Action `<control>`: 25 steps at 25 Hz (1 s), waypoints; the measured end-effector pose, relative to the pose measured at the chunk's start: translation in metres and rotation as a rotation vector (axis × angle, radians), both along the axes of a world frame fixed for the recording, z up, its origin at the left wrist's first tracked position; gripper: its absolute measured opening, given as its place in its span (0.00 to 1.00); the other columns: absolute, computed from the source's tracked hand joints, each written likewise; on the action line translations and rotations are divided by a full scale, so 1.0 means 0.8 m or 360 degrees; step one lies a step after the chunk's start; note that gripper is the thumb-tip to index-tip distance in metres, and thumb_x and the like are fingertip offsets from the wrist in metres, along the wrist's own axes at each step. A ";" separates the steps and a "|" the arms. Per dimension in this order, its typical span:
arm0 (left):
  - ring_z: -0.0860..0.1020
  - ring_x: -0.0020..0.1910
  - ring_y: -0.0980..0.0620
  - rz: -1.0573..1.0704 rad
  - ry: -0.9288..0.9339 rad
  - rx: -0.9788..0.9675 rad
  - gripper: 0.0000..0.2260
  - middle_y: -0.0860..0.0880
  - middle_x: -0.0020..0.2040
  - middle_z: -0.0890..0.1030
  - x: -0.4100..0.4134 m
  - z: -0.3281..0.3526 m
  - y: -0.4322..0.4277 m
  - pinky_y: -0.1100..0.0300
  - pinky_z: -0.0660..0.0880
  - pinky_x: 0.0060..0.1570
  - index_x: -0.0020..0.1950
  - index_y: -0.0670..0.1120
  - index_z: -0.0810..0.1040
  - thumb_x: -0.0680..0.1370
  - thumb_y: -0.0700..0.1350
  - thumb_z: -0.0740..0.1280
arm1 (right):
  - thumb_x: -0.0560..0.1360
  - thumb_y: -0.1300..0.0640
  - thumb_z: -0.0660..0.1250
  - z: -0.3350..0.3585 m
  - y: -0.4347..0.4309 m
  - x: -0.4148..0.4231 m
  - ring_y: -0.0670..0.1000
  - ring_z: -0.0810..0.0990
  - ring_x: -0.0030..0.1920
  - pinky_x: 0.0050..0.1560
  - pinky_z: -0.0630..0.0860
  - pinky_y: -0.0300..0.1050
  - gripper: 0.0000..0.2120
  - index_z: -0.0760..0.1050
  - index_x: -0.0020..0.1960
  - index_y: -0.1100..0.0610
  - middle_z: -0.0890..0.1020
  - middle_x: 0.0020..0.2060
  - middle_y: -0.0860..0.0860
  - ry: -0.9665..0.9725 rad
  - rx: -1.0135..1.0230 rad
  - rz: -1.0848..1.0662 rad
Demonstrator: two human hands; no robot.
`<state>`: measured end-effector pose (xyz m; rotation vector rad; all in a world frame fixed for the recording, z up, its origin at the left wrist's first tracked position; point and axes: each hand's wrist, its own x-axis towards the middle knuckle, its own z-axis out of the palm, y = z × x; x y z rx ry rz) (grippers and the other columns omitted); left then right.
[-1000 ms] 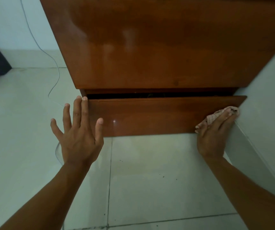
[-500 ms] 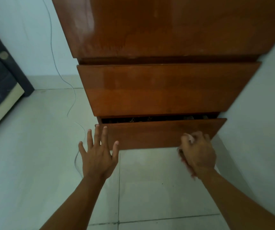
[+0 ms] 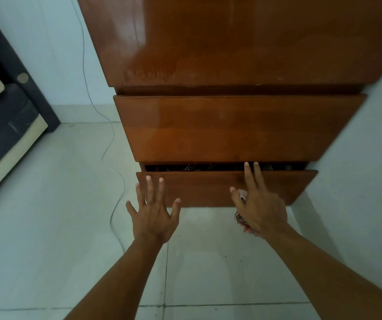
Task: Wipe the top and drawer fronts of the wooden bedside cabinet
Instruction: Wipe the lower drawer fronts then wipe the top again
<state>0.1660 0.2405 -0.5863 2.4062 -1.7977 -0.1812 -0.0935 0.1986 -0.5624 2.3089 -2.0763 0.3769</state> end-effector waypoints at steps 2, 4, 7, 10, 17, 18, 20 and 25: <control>0.38 0.82 0.42 0.0004 -0.0003 -0.0017 0.38 0.48 0.82 0.35 0.000 -0.006 -0.001 0.31 0.48 0.75 0.83 0.55 0.38 0.77 0.71 0.39 | 0.81 0.33 0.48 -0.017 0.015 -0.002 0.54 0.79 0.30 0.28 0.71 0.40 0.38 0.51 0.84 0.51 0.49 0.85 0.50 0.0015 -0.0112 0.0050; 0.37 0.82 0.42 -0.0004 -0.0014 -0.0018 0.38 0.48 0.82 0.35 0.000 -0.008 -0.002 0.31 0.47 0.75 0.83 0.55 0.38 0.77 0.72 0.40 | 0.81 0.33 0.49 -0.032 0.028 -0.001 0.51 0.75 0.28 0.27 0.68 0.39 0.38 0.51 0.84 0.52 0.44 0.85 0.49 -0.0015 -0.0040 0.0059; 0.37 0.81 0.42 -0.0042 -0.0034 0.0005 0.38 0.48 0.83 0.36 0.008 0.000 -0.016 0.31 0.46 0.75 0.83 0.56 0.38 0.76 0.72 0.39 | 0.81 0.32 0.51 -0.034 0.012 0.003 0.54 0.82 0.36 0.30 0.67 0.41 0.40 0.47 0.85 0.51 0.38 0.84 0.48 -0.0024 0.0054 0.0004; 0.38 0.82 0.41 -0.0065 -0.0075 0.0038 0.38 0.47 0.83 0.38 0.013 0.005 -0.032 0.32 0.45 0.75 0.83 0.56 0.39 0.77 0.73 0.38 | 0.80 0.30 0.50 -0.028 -0.005 0.005 0.58 0.85 0.43 0.34 0.67 0.43 0.40 0.48 0.85 0.50 0.39 0.84 0.49 0.0046 0.0103 -0.0028; 0.39 0.82 0.40 -0.0156 -0.0068 0.0301 0.37 0.48 0.84 0.40 0.009 0.063 -0.009 0.33 0.46 0.76 0.83 0.55 0.39 0.78 0.71 0.40 | 0.74 0.27 0.62 0.040 0.021 0.001 0.56 0.85 0.55 0.52 0.82 0.51 0.27 0.78 0.65 0.41 0.83 0.64 0.50 -0.0231 0.0444 -0.0031; 0.40 0.82 0.41 -0.0207 -0.0072 0.0359 0.37 0.47 0.84 0.41 0.005 0.090 0.001 0.33 0.47 0.76 0.83 0.54 0.38 0.79 0.70 0.40 | 0.69 0.26 0.65 0.065 0.034 -0.005 0.51 0.86 0.50 0.50 0.82 0.48 0.24 0.81 0.54 0.42 0.87 0.50 0.45 -0.0444 0.0573 -0.0043; 0.43 0.82 0.42 -0.0310 -0.0076 0.0396 0.37 0.47 0.84 0.44 -0.006 0.160 0.020 0.36 0.51 0.76 0.83 0.52 0.41 0.79 0.69 0.38 | 0.63 0.28 0.73 0.134 0.058 -0.016 0.43 0.84 0.42 0.48 0.82 0.46 0.22 0.82 0.43 0.46 0.86 0.39 0.42 -0.0751 0.0859 -0.0141; 0.60 0.80 0.43 -0.0507 0.0025 0.0391 0.39 0.46 0.81 0.63 -0.025 0.394 0.031 0.42 0.65 0.72 0.81 0.50 0.60 0.76 0.67 0.38 | 0.64 0.38 0.82 0.378 0.073 -0.037 0.37 0.74 0.39 0.40 0.71 0.28 0.30 0.80 0.58 0.54 0.78 0.42 0.40 -0.1014 0.1402 -0.0302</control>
